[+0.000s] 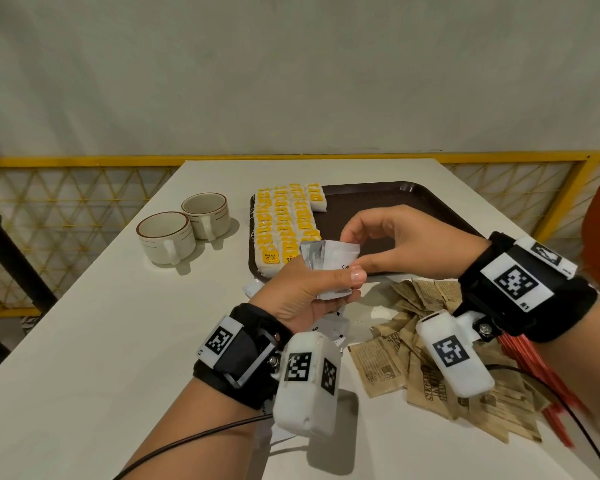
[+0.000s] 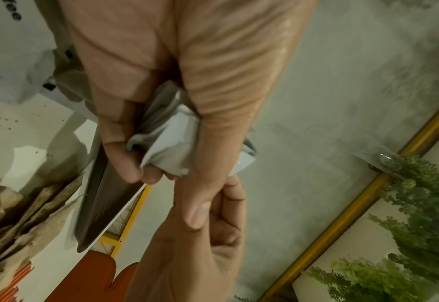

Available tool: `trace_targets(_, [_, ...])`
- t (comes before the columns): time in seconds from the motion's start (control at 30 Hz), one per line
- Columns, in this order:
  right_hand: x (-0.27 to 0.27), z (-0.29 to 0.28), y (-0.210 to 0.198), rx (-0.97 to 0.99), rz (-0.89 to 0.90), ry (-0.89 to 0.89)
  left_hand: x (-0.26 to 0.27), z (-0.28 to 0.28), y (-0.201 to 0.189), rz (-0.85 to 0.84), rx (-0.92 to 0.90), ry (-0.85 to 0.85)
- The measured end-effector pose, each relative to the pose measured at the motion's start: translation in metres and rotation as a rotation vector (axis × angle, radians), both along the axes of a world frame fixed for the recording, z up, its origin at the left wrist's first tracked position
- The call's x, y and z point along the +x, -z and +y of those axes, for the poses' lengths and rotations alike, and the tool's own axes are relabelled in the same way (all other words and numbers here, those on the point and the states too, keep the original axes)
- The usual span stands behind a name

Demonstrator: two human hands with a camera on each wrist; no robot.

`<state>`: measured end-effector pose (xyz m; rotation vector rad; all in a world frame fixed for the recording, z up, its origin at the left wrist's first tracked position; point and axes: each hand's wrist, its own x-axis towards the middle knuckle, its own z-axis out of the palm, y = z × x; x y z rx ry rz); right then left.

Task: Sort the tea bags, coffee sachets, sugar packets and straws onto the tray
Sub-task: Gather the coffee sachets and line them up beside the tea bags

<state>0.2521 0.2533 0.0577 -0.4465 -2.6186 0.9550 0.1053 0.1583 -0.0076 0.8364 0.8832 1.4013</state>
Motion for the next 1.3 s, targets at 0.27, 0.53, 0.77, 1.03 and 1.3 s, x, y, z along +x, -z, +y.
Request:
trace_targets(0.27, [-0.003, 0.002, -0.001, 0.038, 0.025, 0.047, 0.0, -0.001, -0.001, -0.012, 0.005, 0.007])
trace_targets(0.53, [-0.004, 0.001, -0.005, -0.045, -0.039, 0.02, 0.0, -0.001, 0.0, -0.019, -0.02, 0.043])
trace_targets(0.77, [-0.002, -0.001, -0.003, -0.132, -0.042, 0.008, 0.001, -0.002, -0.002, -0.025, -0.019, 0.048])
trace_targets(1.03, [0.004, -0.001, 0.0, -0.079, -0.061, 0.017, 0.002, -0.003, -0.004, -0.047, -0.025, 0.076])
trace_targets(1.3, [0.011, 0.008, -0.003, -0.538, 0.181, 0.059, -0.002, 0.0, -0.004, -0.187, -0.065, -0.001])
